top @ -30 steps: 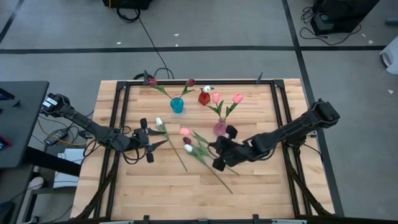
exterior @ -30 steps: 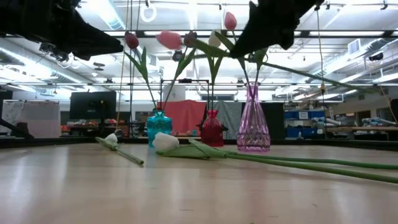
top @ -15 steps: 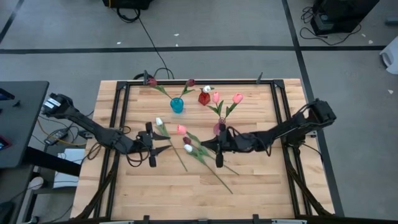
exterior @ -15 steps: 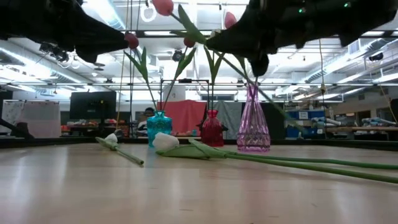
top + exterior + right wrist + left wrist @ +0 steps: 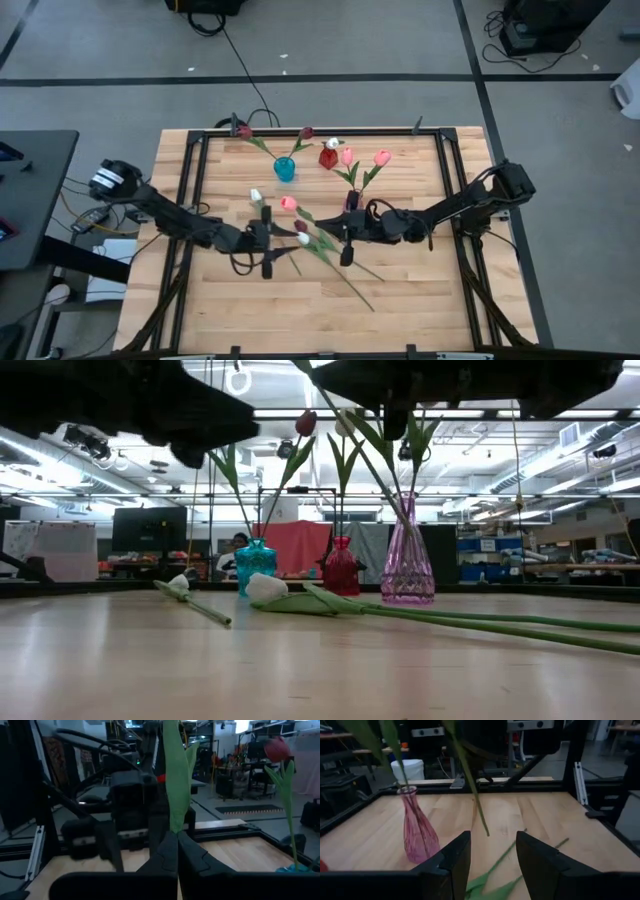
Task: Sort flowers into vase by color
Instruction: Put the pink tulip into the violet vase
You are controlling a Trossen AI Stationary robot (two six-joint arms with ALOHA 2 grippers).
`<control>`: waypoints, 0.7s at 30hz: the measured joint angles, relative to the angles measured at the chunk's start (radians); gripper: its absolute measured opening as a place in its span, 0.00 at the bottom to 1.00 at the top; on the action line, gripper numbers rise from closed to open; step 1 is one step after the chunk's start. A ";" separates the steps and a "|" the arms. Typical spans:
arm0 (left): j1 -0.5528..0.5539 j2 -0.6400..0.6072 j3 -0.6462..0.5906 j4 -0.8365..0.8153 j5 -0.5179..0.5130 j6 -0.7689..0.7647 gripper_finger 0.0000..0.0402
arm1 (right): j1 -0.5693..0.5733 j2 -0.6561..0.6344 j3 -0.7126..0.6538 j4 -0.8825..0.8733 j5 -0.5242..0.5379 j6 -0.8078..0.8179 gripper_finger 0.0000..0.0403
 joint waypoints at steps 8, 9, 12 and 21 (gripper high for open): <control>0.110 0.141 0.151 0.003 0.076 0.071 0.41 | 0.000 0.000 0.012 -0.002 -0.002 -0.024 0.01; 0.129 0.155 0.170 0.004 0.111 0.073 0.41 | 0.000 0.000 0.012 -0.002 -0.004 -0.024 0.01; 0.177 0.190 0.213 0.004 0.197 0.073 0.41 | 0.000 0.000 0.012 -0.006 -0.009 -0.029 0.01; 0.238 0.212 0.248 0.015 0.320 0.058 0.38 | 0.002 0.000 0.012 -0.004 -0.002 -0.058 0.01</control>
